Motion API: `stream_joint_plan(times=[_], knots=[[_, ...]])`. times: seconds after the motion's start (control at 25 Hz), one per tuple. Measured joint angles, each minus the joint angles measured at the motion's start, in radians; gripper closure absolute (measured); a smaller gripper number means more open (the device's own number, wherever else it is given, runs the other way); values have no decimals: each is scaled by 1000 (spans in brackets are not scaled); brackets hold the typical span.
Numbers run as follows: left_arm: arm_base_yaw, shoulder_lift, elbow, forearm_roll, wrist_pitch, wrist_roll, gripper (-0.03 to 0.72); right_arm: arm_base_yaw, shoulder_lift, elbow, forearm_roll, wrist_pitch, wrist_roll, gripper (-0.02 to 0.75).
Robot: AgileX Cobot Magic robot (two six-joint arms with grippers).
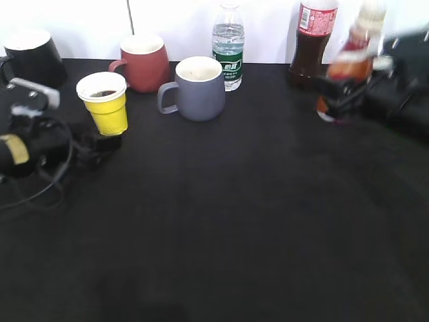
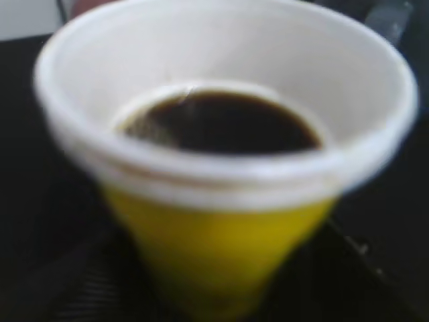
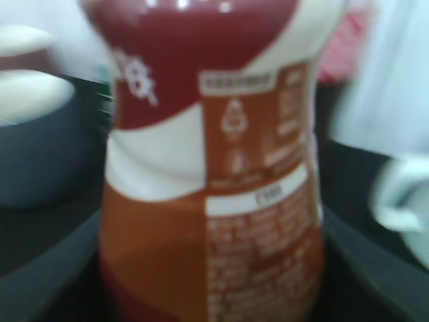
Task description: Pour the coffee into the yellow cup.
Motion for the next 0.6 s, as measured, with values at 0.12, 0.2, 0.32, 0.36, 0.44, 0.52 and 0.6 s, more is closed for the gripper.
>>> stream_joint_plan(times=[0.12, 0.2, 0.32, 0.36, 0.44, 0.52, 0.6], knots=[[0, -112, 85, 31, 5, -3, 75, 0, 158, -37, 44, -82, -81, 207], [0, -198, 99, 62, 6, -4, 85, 0, 219, -78, 45, -119, -114, 207], [0, -268, 101, 77, 6, -4, 93, 0, 241, -90, 45, -145, -116, 207], [0, -278, 101, 77, 6, -4, 94, 0, 242, -91, 36, -145, -117, 207], [0, -285, 106, 91, 10, -18, 95, 0, 242, -85, 31, -128, -106, 133], [0, -296, 107, 135, 54, -51, 95, 0, 229, -35, 31, -118, -73, 104], [0, -310, 107, 156, 111, -94, 95, 0, 186, 39, 31, -116, -68, 104]])
